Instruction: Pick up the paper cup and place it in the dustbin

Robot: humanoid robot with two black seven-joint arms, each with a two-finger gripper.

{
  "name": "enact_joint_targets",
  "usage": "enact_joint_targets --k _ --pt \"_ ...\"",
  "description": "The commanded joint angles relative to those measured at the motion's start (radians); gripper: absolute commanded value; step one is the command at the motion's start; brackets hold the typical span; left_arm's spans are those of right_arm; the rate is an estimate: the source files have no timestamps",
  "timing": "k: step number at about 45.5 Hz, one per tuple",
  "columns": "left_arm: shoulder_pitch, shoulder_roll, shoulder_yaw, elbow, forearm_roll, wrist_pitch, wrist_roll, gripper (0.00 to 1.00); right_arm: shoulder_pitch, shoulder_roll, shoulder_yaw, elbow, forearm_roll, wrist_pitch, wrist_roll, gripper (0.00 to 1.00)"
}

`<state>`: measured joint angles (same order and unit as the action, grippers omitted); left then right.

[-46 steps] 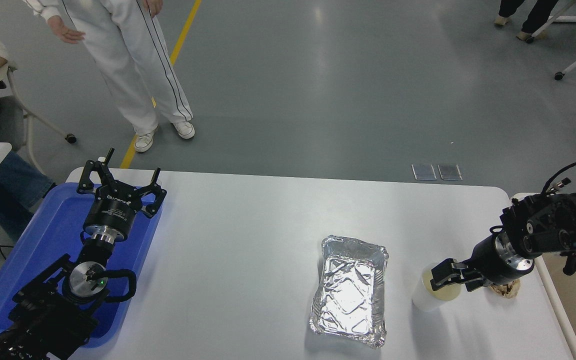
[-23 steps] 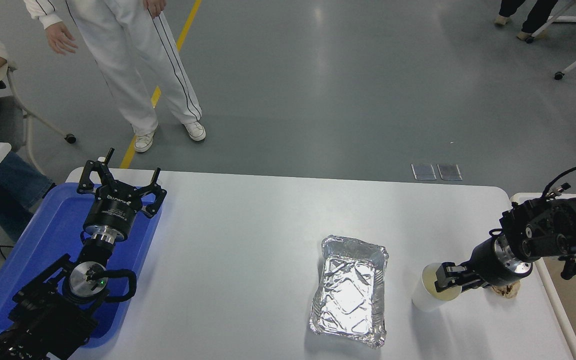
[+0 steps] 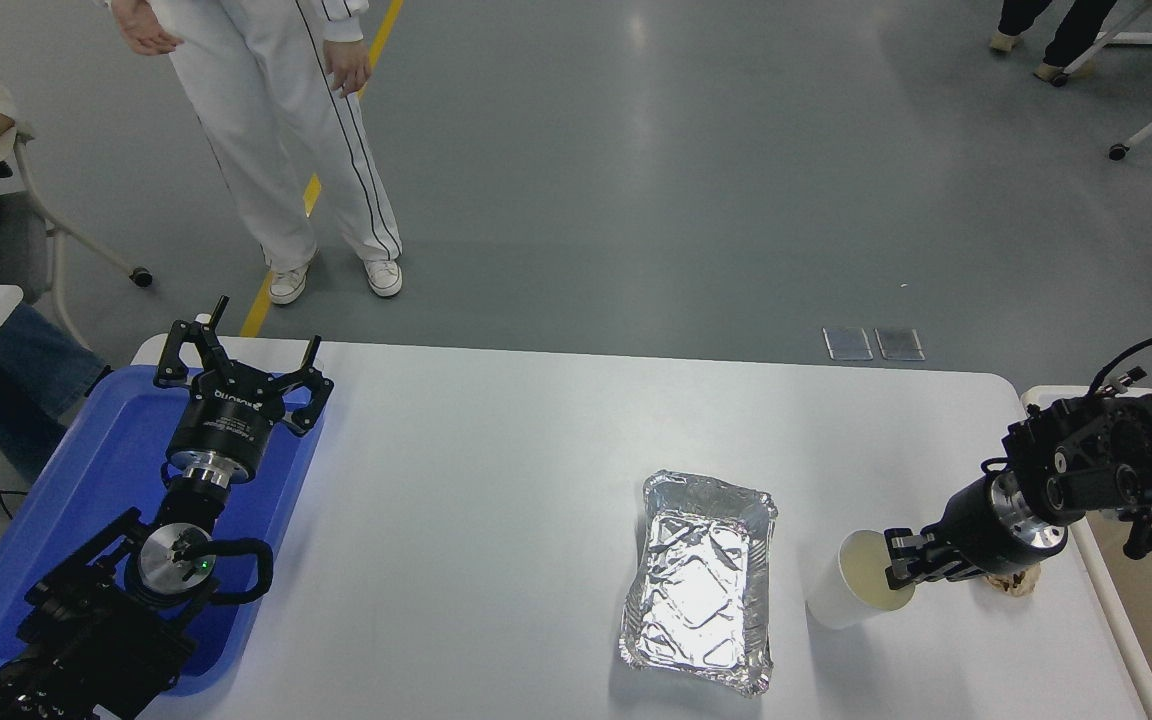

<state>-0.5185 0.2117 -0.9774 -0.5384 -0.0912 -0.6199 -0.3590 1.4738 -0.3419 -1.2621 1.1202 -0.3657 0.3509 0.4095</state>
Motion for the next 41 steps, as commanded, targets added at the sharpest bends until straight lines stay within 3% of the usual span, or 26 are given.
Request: enact_joint_targets --k 1,22,41 --pt "0.0 0.0 0.0 0.0 0.001 0.0 0.0 1.0 0.031 -0.022 0.006 0.003 0.002 0.034 0.002 0.0" --pt "0.0 0.0 0.0 -0.002 0.001 0.0 0.002 1.0 0.315 -0.12 -0.016 0.009 -0.093 0.428 0.003 0.0" --pt "0.0 0.0 0.0 -0.002 0.001 0.0 0.0 1.0 0.637 -0.193 -0.017 0.007 -0.156 0.434 0.003 0.0"
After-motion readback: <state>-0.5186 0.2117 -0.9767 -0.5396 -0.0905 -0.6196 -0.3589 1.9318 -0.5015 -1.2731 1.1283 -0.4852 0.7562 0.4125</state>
